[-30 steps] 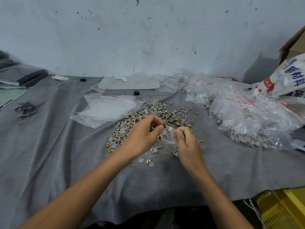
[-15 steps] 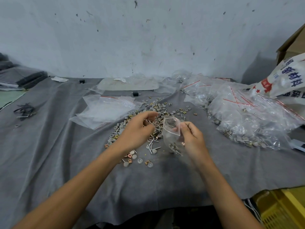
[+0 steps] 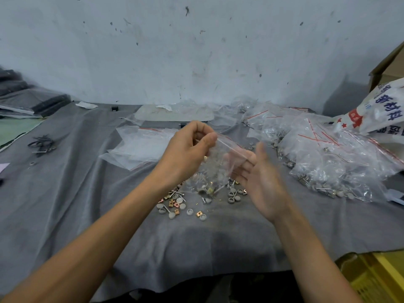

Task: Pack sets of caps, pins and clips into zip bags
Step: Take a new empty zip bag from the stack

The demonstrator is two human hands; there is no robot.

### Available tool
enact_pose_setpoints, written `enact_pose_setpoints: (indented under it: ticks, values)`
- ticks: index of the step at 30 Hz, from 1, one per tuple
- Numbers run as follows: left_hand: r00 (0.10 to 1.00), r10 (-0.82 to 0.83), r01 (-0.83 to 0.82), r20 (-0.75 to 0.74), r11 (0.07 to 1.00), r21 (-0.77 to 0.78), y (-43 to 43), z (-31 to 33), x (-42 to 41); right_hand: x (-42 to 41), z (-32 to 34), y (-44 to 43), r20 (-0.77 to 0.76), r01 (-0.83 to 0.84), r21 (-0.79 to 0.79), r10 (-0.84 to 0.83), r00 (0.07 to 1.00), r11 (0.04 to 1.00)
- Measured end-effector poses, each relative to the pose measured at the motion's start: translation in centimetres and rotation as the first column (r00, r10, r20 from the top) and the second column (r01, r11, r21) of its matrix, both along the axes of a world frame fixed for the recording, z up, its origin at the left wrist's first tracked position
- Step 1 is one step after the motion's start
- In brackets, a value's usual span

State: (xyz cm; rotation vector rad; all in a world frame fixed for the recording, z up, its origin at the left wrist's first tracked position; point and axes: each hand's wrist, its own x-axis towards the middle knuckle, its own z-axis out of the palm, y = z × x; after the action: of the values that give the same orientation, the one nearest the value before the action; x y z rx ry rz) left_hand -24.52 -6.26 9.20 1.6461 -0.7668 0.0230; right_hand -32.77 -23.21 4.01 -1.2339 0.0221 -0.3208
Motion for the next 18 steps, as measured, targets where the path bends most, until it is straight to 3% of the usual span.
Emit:
enact_pose_setpoints:
  ticks: [4, 7, 12, 18]
  values:
    - [1.000, 0.029, -0.030, -0.009, 0.999, -0.033, 1.1, 0.8, 0.1, 0.2, 1.0, 0.6, 0.110, 0.160, -0.204, -0.140, 0.984, 0.966]
    - [0.991, -0.028, 0.017, -0.131, 0.996, -0.085, 1.7, 0.8, 0.5, 0.6, 2.3, 0.6, 0.164, 0.207, -0.286, -0.165, 0.973, 0.936]
    - [0.962, -0.089, 0.057, -0.259, 0.990, -0.126, 2.4, 0.2, 0.9, 0.8, 3.7, 0.3, 0.181, 0.207, -0.394, -0.145, 0.973, 0.896]
    - [0.971, -0.058, 0.021, -0.233, 0.987, -0.161, 2.4, -0.2, 0.8, 0.5, 4.5, -0.2, 0.148, 0.177, -0.459, -0.121, 0.981, 0.871]
